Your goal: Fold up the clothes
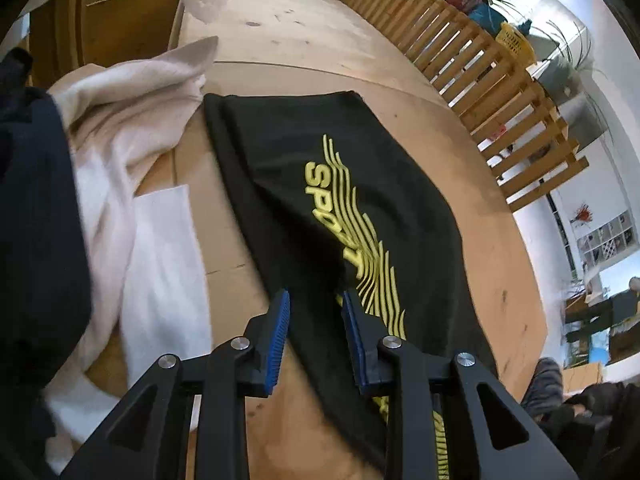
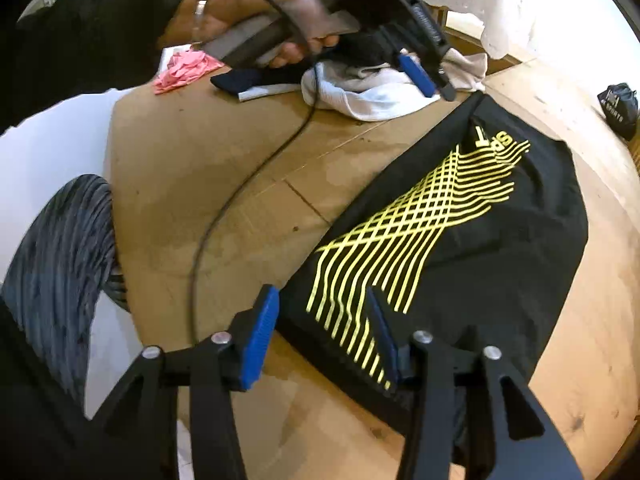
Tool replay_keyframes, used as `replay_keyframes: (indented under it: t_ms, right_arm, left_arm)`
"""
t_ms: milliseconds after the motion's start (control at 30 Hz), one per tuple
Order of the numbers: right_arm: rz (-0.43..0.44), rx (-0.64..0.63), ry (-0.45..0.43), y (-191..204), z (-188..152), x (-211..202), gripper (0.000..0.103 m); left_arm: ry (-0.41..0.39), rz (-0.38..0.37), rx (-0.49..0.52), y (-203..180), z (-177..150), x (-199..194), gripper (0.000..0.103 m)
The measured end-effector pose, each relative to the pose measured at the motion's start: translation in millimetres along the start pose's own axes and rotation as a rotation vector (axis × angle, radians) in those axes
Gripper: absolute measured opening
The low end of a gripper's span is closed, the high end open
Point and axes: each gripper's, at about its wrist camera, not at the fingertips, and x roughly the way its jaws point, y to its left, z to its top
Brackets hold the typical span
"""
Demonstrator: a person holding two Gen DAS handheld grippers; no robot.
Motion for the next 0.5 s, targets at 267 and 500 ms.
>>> replay_keyframes:
  t_ms: [267, 500]
  right_arm:
    - [0.002, -0.050, 0.051, 8, 7, 29, 0.016]
    - [0.059, -0.001, 0.028, 1, 7, 24, 0.002]
  left_arm:
    - [0.003, -0.001, -0.019, 4, 19, 18, 0.033]
    - [0.030, 0.015, -0.050, 2, 52, 53, 0.038]
